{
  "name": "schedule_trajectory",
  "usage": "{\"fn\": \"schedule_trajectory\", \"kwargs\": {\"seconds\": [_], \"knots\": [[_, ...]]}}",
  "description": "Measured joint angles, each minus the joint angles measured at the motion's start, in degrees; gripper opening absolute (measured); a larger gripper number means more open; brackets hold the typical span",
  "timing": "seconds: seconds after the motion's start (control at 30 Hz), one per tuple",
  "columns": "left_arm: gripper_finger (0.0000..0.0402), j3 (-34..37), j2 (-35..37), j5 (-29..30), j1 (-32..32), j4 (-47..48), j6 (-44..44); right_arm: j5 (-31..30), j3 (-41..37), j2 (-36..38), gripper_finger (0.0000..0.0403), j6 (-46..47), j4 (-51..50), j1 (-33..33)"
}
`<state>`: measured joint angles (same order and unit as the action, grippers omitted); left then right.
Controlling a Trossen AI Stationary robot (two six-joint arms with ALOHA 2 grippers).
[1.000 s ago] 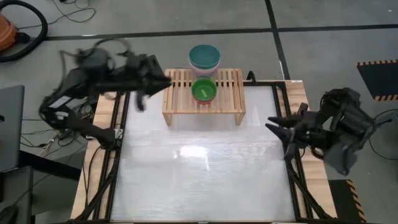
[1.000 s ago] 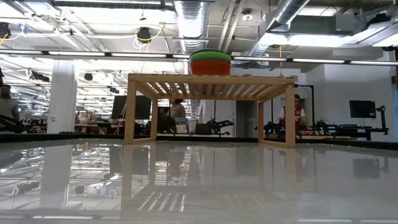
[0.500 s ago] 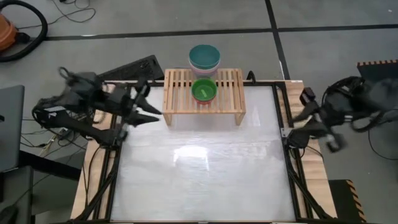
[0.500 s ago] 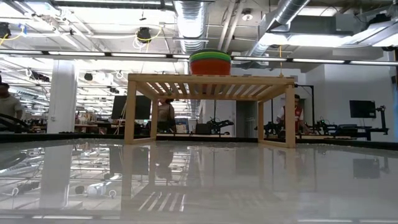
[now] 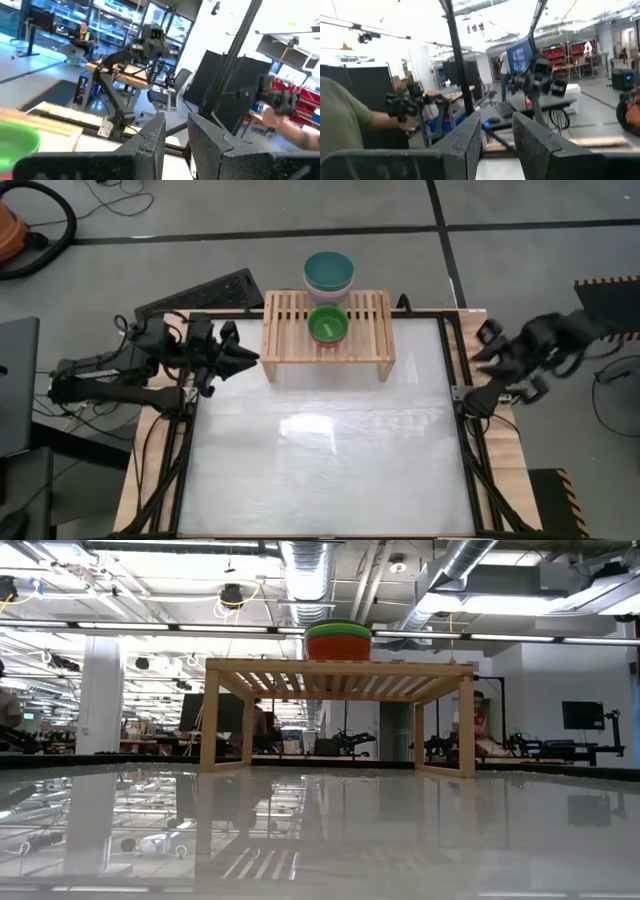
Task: Place and stack bowls onto a shelf
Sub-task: Return to Home Position
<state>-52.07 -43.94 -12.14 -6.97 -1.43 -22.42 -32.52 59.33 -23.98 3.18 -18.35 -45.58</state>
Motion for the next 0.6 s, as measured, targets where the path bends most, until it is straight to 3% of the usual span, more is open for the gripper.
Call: {"fn": "schedule_trajectory", "kwargs": {"seconds": [0.1, 0.37, 0.6], "knots": [[0.0069, 5.97, 2.78, 1.96, 0.07, -2.73, -1.98, -0.17, -10.89, 5.15, 0.0139, 1.39, 7.29, 0.02], [0.0069, 23.05, 5.87, 0.61, 0.69, -20.71, -6.86, -0.29, -33.02, 15.33, 0.0139, 0.42, 25.52, 0.00], [0.0069, 34.34, 5.83, 2.88, 2.05, -31.08, -8.11, -0.33, -44.64, 19.51, 0.0139, 0.33, 25.67, 0.00]]}}
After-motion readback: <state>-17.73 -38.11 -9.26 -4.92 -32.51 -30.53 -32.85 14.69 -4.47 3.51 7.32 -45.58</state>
